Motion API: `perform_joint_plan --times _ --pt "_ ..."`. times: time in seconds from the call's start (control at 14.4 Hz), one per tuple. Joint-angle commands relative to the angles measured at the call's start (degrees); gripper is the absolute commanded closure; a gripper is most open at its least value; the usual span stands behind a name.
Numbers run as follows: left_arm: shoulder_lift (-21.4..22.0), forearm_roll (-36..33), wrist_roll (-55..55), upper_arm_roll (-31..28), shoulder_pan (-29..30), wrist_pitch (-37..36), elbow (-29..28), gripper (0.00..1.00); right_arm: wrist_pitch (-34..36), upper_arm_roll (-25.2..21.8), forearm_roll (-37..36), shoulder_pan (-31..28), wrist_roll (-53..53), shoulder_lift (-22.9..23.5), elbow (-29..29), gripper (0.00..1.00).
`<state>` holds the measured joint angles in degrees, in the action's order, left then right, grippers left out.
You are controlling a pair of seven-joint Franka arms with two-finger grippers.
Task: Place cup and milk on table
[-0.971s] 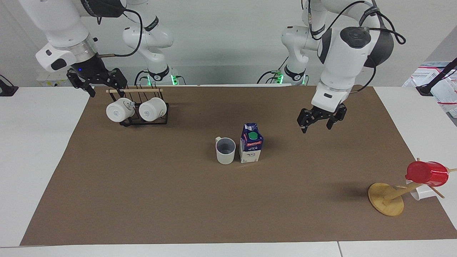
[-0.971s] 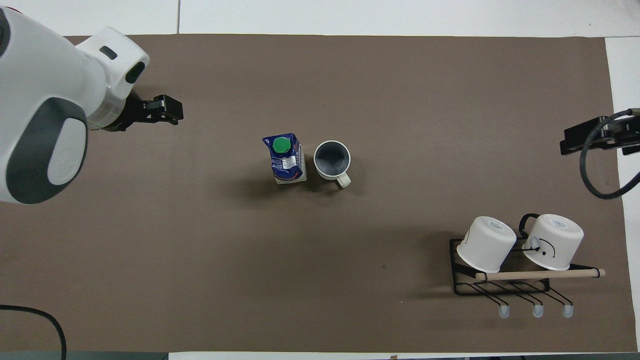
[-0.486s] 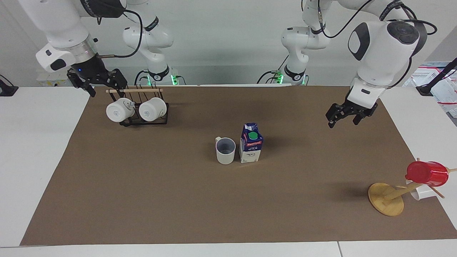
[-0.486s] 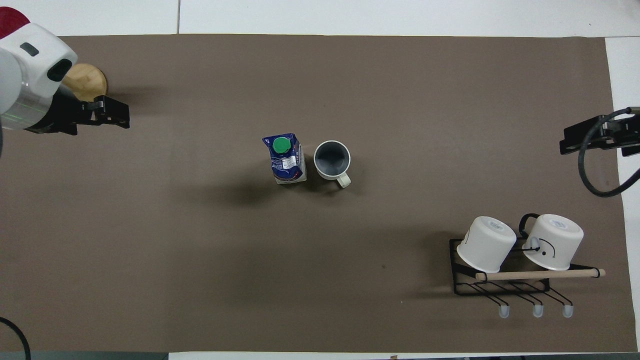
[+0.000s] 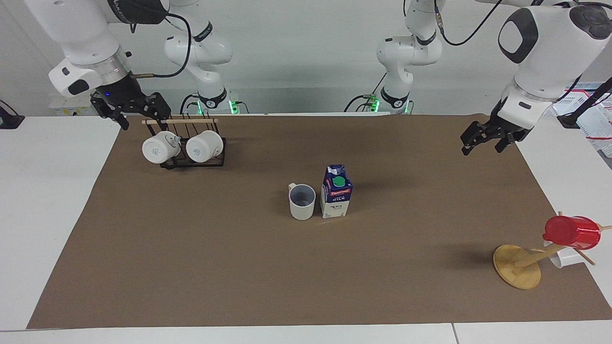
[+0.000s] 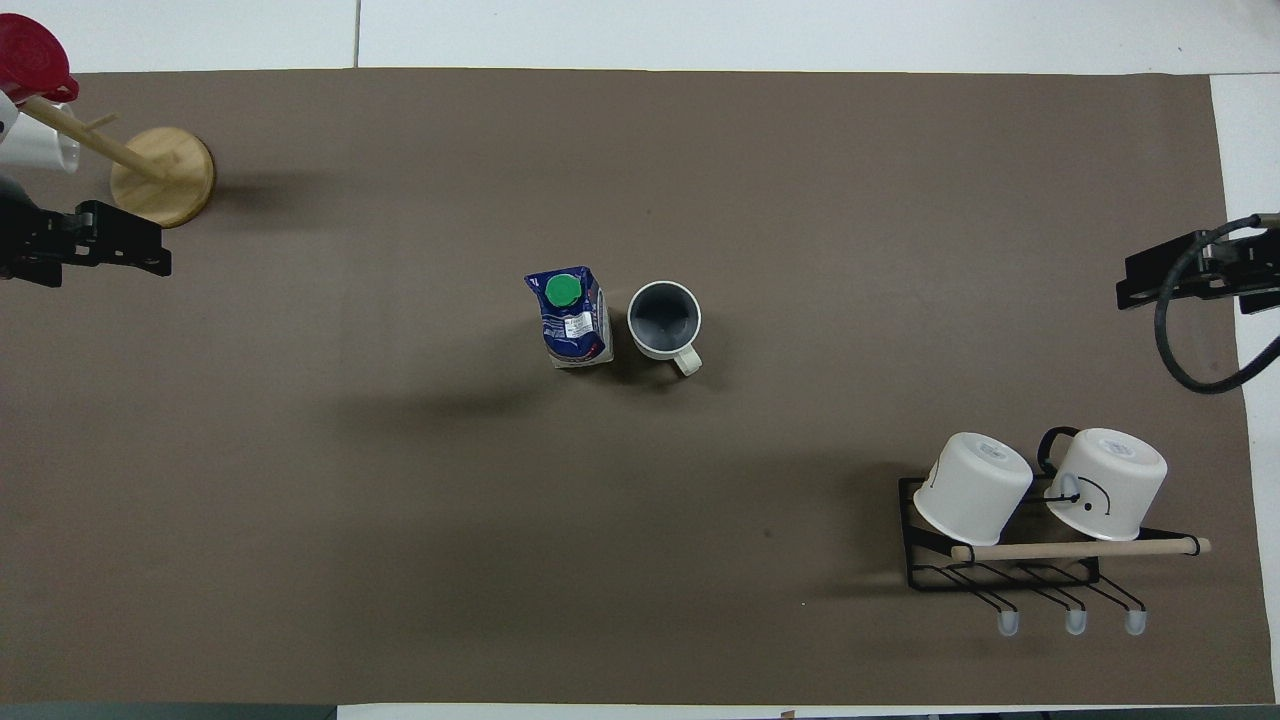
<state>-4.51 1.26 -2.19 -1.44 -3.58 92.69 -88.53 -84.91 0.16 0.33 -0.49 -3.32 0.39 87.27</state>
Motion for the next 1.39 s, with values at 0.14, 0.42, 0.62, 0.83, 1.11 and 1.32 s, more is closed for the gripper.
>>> perform_joint_plan --times 0.14,0.42,0.62,0.83,1.11,1.32 --pt "1.52 0.58 5.17 0.12 2.52 -1.2 -0.5 0.0 0.71 0.72 1.08 -0.82 -0.28 -0.74 0.88 0.0" --pt "1.61 0.67 5.53 0.12 2.44 -0.93 -0.76 0.0 0.71 0.63 1.08 -0.91 -0.28 -0.74 0.88 0.0" --pt "1.61 0.67 5.36 0.12 2.09 -0.85 -0.76 0.0 0.71 0.63 1.08 -0.91 -0.28 -0.74 0.88 0.0" --pt "1.7 0.67 5.18 0.21 1.56 -1.02 -0.76 0.0 0.71 0.63 1.08 -0.91 -0.28 -0.74 0.88 0.0" --pt "1.7 0.67 5.09 0.21 1.65 -1.02 -0.76 0.0 0.71 0.63 1.08 -0.91 -0.28 -0.74 0.88 0.0" --pt "1.7 0.67 5.53 0.29 1.56 -0.49 -0.68 0.0 0.71 0.63 1.08 -0.91 -0.28 -0.74 0.88 0.0"
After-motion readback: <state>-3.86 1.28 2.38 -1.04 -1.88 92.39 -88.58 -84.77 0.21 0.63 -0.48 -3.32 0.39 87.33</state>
